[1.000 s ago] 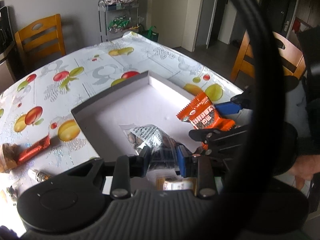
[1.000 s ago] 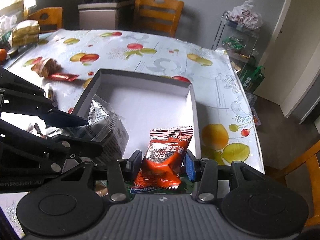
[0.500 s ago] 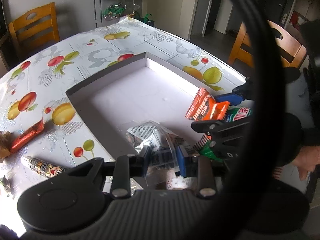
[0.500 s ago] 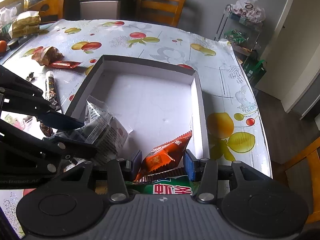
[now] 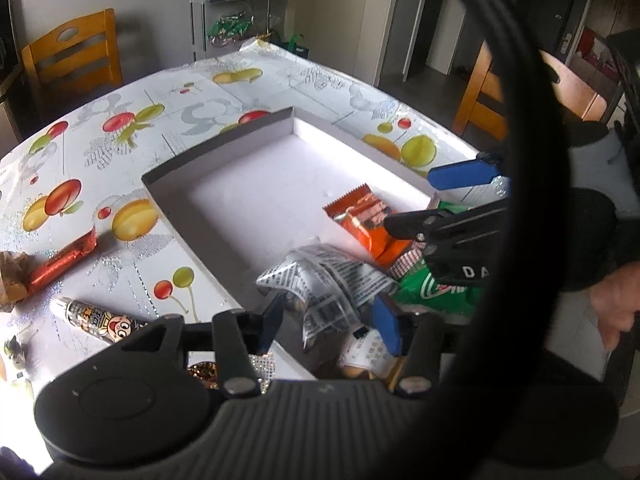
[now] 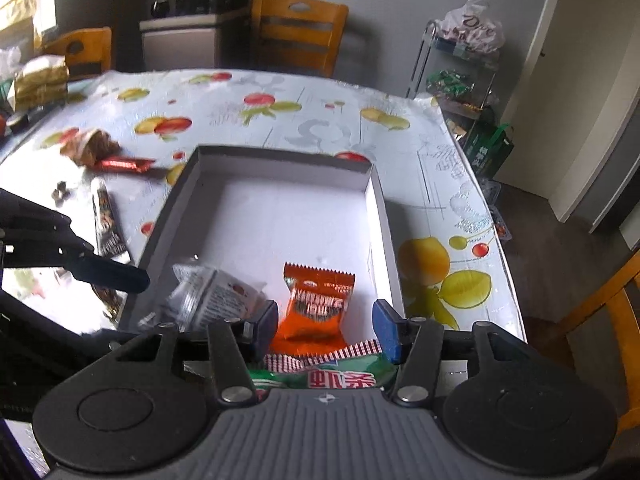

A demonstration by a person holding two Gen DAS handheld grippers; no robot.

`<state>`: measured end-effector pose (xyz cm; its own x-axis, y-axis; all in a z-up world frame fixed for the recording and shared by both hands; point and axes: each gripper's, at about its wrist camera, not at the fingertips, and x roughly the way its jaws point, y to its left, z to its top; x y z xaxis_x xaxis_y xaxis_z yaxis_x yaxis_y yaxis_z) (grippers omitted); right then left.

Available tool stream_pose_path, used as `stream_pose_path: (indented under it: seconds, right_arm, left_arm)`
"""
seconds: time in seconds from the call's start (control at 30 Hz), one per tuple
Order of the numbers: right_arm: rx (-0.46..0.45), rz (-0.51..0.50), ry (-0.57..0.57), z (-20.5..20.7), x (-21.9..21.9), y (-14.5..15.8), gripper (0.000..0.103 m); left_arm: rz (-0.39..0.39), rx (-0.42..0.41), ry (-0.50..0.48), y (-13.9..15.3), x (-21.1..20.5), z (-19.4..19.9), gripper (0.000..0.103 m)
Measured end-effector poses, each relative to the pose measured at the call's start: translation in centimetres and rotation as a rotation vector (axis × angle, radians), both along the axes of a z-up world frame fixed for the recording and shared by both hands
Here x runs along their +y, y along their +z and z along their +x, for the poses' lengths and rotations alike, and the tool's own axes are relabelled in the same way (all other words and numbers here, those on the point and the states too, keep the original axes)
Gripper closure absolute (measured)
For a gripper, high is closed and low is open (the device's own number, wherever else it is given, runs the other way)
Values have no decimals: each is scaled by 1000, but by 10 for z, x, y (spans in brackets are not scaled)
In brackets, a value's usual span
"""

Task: Organize snacks
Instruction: 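Open both tools to release the candy packet and nut bag into the tray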

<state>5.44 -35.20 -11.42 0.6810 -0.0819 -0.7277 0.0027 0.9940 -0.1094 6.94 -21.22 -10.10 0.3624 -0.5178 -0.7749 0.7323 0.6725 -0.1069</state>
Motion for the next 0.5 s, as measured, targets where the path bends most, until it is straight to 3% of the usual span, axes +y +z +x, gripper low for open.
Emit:
stream_pose_path:
  seconds: [0.5]
  right_arm:
    - [-43, 31, 34, -11, 32, 14, 46]
  left_arm:
    - [-12, -47, 67, 16, 44, -3, 53]
